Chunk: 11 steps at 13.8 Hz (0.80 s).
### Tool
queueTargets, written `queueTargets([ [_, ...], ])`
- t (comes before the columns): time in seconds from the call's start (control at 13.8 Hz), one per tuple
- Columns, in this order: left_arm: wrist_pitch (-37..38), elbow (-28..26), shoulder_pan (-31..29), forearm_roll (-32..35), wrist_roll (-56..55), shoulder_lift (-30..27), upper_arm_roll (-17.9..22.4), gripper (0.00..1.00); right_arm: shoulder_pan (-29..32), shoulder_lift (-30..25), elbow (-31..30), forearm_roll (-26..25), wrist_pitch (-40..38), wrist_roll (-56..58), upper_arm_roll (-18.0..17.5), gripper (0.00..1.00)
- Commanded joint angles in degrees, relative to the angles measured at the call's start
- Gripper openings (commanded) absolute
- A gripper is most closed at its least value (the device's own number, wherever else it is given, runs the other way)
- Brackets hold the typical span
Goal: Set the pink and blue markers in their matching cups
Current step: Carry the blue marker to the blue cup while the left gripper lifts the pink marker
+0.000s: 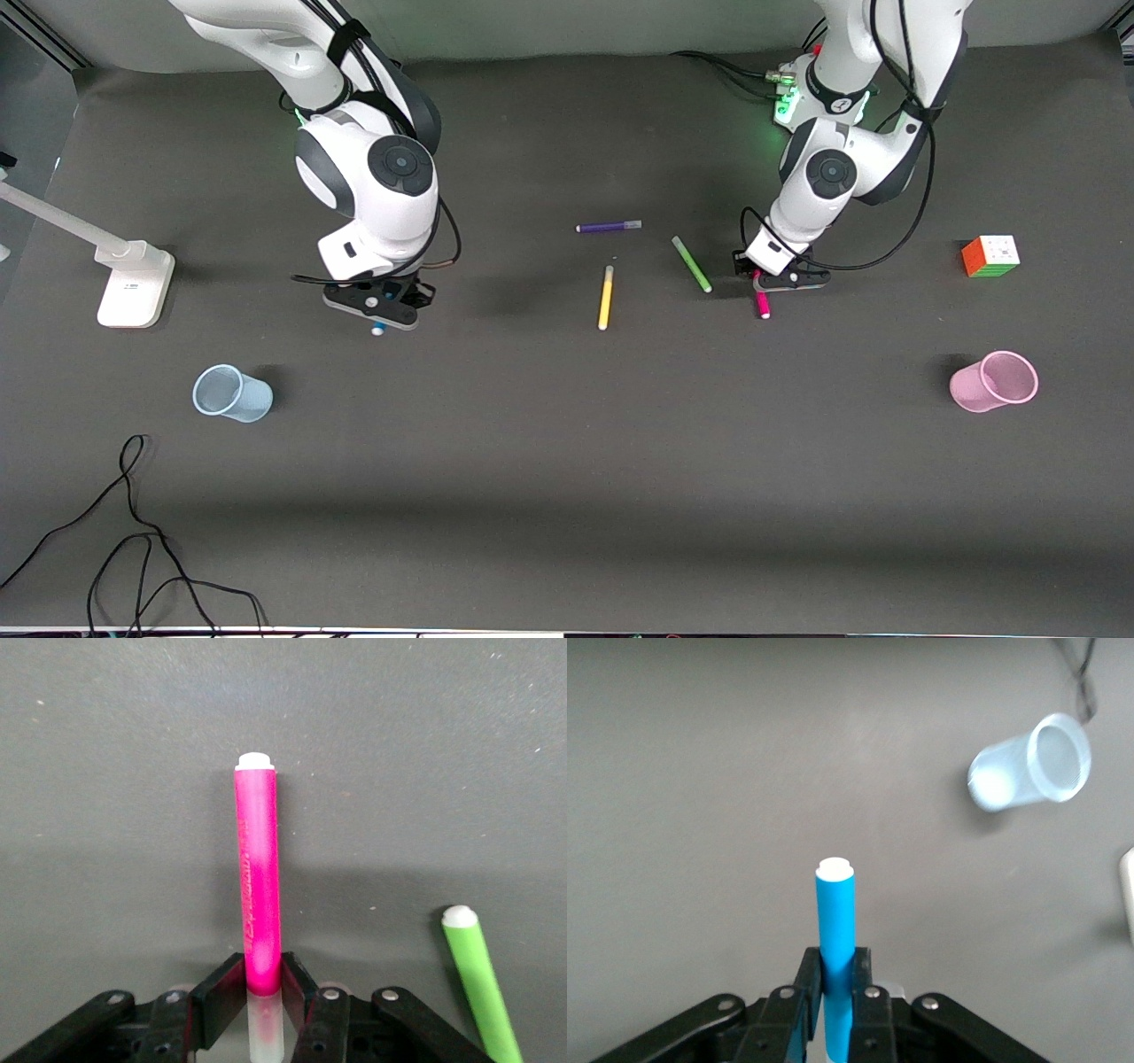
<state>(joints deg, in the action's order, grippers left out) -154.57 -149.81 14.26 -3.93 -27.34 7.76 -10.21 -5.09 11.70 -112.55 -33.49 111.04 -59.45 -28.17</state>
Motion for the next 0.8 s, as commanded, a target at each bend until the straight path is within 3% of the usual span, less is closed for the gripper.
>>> queueTargets([
  [0.0,15.4,5.6,0.3,-0.8,-1.6,-6.2,0.4,0.0,-0.4,-2.6,0.4,-6.2,-1.7,5.5,2.6,0.0],
  [0.29,35.4,17.5,-4.8,-1.5,1.2,-8.0,1.3,0.0,-0.7,-4.2,0.4,-14.3,-0.8,9.2,7.2,0.0],
  [0.43,42.7,22.6,-11.3,-6.6,7.3,-8.0,1.7,0.0,-0.7,-4.4,0.2,-17.7,2.0,9.9,9.6,0.0],
  [0.72,53.2,31.8,-23.8,-9.0,14.8,-5.0,1.8,0.0,-0.9,-4.2,0.3,-17.7,12.9,19.3,19.6,0.0],
])
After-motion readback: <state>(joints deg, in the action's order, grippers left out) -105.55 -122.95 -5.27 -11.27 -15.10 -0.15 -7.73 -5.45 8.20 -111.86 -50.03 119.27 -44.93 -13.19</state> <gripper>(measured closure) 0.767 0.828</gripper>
